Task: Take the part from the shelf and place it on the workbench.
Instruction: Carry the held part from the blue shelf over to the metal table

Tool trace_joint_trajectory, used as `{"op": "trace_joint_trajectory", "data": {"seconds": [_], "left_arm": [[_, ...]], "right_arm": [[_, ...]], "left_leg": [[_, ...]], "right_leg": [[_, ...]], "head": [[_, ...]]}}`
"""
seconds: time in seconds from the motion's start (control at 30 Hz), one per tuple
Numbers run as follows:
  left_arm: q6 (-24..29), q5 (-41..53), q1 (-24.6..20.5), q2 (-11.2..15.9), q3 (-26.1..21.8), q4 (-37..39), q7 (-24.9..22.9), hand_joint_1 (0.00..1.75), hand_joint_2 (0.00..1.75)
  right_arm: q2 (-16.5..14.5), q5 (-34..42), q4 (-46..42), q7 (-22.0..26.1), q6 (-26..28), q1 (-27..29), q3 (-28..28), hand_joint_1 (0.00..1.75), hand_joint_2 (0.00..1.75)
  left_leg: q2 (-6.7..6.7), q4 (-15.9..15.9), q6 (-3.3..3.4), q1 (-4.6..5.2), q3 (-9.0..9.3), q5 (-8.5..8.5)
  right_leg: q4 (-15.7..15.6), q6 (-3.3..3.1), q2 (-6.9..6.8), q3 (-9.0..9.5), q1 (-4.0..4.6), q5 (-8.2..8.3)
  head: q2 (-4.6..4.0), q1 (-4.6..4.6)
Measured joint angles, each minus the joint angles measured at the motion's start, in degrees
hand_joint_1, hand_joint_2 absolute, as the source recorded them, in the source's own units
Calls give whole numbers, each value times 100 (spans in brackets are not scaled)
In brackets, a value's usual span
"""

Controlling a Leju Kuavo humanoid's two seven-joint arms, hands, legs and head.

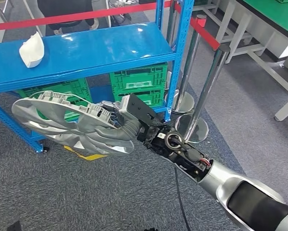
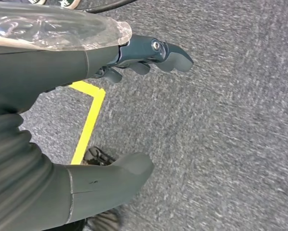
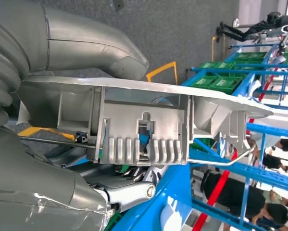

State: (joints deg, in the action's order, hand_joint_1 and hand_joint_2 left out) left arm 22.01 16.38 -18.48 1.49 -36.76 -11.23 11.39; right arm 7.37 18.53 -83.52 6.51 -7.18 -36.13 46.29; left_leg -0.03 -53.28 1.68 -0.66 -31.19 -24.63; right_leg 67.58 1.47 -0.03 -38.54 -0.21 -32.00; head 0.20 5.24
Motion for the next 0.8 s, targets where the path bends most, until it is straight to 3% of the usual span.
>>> {"op": "trace_joint_trajectory", "data": {"seconds": [0.03,0.07,0.1,0.17,0.23,0.27,0.37,0.43,0.5,0.53,0.57,0.6,0.63,0.7,0.77,0.8], "left_arm": [[0,-1,2,0,1,0,-1,0,175],[-1,-1,5,-1,2,0,-3,0,175],[-1,-1,8,-1,3,0,-10,0,175],[-1,-1,10,-2,4,0,-30,0,175],[0,-3,5,-2,5,0,-45,0,175],[-1,-7,4,-1,7,0,-49,0,175],[-6,-24,10,3,8,0,-50,0,175],[-8,-28,14,9,10,0,-50,0,175],[-9,-33,16,13,10,0,-50,0,175],[-9,-34,18,14,10,0,-50,0,175],[-10,-36,21,14,10,0,-50,0,175],[-12,-36,22,14,10,0,-50,0,175],[-14,-36,21,15,10,-1,-50,0,175],[-15,-36,9,20,10,-8,-50,0,175],[-15,-35,-3,22,10,-16,-50,0,175],[-15,-35,-3,23,10,-17,-50,0,175]], "right_arm": [[0,-4,0,-2,2,15,0,175,175],[0,-13,0,-9,7,32,0,175,175],[0,-23,-1,-19,14,45,0,175,175],[0,-40,-9,-41,32,56,-1,175,175],[-1,-49,-35,-52,45,55,-3,175,175],[-2,-51,-48,-56,53,54,-7,175,175],[-2,-58,-61,-81,95,63,-25,175,175],[-2,-68,-62,-96,116,67,-39,175,175],[-2,-72,-63,-98,121,73,-46,175,175],[-2,-72,-63,-100,123,81,-46,175,175],[-2,-72,-62,-102,125,89,-47,175,175],[-2,-72,-62,-104,126,97,-48,175,175],[-2,-72,-61,-104,128,103,-49,175,175],[-2,-72,-62,-103,128,106,-52,175,175],[-2,-73,-63,-103,127,108,-57,175,175],[-2,-73,-63,-102,127,110,-60,175,175]], "left_leg": [[0,-3,1,2,-53,41],[-1,-7,-4,3,-106,81],[-3,-13,-14,4,-154,116],[-9,-27,-45,4,-225,174],[-12,-39,-103,16,-273,236],[-10,-40,-138,19,-292,272],[-14,-77,-242,22,-356,296],[-21,-460,-294,16,-533,-47],[-21,-1262,-338,2,-824,-579],[-21,-1623,-357,-2,-930,-734],[-20,-1834,-369,-5,-959,-770],[-20,-1825,-375,-9,-882,-687],[-19,-1592,-370,-12,-692,-530],[-20,-739,-335,-8,-117,-285],[-28,-144,-270,11,232,-244],[-34,-62,-236,28,256,-253]], "right_leg": [[323,13,0,-63,-3,-143],[455,17,-1,-33,-5,-159],[354,13,-1,108,-6,-63],[-426,-22,2,662,-4,246],[-1209,-70,14,1134,20,371],[-1391,-93,20,1225,36,369],[-1474,-201,5,1185,26,444],[-1501,-303,-19,1091,-3,548],[-1493,-356,-23,949,11,648],[-1484,-360,-23,876,16,695],[-1471,-359,-22,804,19,740],[-1451,-353,-22,735,20,778],[-1426,-342,-20,671,20,809],[-1360,-305,-18,566,30,853],[-1315,-247,-21,498,46,904],[-1308,-213,-23,474,50,936]], "head": [[0,7],[0,12],[0,19],[0,35],[0,44],[0,45],[0,21],[0,-29],[0,-71],[0,-78],[0,-82],[0,-85],[0,-85],[0,-88],[0,-79],[0,-73]]}}
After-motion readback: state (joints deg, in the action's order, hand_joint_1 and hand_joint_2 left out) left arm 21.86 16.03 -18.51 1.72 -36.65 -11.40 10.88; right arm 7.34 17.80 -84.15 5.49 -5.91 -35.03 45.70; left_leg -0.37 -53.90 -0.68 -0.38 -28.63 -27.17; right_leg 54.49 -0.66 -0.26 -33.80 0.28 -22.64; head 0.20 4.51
